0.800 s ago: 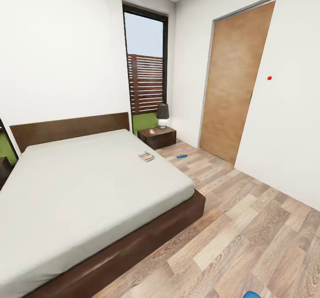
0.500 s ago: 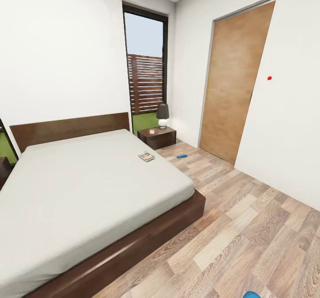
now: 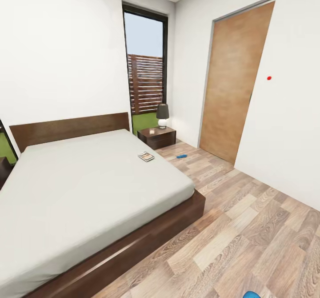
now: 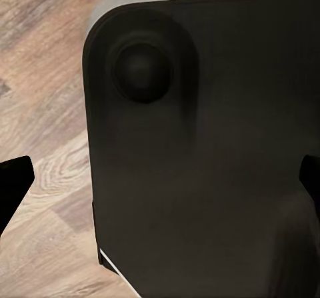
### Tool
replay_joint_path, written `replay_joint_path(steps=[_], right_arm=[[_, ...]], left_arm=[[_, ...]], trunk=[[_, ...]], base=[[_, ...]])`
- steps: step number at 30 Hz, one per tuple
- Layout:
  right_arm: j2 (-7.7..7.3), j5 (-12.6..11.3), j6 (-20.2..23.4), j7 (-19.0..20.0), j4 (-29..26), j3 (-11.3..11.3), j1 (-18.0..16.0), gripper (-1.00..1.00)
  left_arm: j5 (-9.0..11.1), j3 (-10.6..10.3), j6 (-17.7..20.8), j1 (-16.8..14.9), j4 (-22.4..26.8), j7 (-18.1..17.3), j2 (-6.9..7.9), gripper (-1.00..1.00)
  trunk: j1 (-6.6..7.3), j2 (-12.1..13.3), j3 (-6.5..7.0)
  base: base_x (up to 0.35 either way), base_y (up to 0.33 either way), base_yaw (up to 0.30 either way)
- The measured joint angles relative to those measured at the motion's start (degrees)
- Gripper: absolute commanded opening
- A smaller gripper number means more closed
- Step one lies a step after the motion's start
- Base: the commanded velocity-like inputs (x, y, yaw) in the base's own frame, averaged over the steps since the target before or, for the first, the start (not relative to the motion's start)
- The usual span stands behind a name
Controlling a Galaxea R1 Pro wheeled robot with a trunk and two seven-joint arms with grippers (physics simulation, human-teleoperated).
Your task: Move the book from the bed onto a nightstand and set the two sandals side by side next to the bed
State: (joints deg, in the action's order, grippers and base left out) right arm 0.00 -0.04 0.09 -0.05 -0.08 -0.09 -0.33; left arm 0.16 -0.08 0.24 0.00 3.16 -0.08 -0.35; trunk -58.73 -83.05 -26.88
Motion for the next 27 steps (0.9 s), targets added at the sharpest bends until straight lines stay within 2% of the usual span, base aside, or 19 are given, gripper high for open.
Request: replay_joint_path(steps=[6, 27], right_arm=[[0.0, 0.0, 0.0, 0.0, 0.0, 0.0, 0.0, 1.0], [0.0, 0.0, 0.0, 0.0, 0.0, 0.1, 0.0, 1.0]], left_arm=[[0.0, 0.0, 0.0, 0.0, 0.0, 0.0, 0.0, 1.0], [-0.3, 0.0, -0.1, 0.0, 0.3, 0.0, 0.0, 1.0]], trunk=[[0.0, 0.0, 0.0], [0.0, 0.0, 0.0]], base=[[0.0, 0.0, -0.222], [0.0, 0.0, -0.291]])
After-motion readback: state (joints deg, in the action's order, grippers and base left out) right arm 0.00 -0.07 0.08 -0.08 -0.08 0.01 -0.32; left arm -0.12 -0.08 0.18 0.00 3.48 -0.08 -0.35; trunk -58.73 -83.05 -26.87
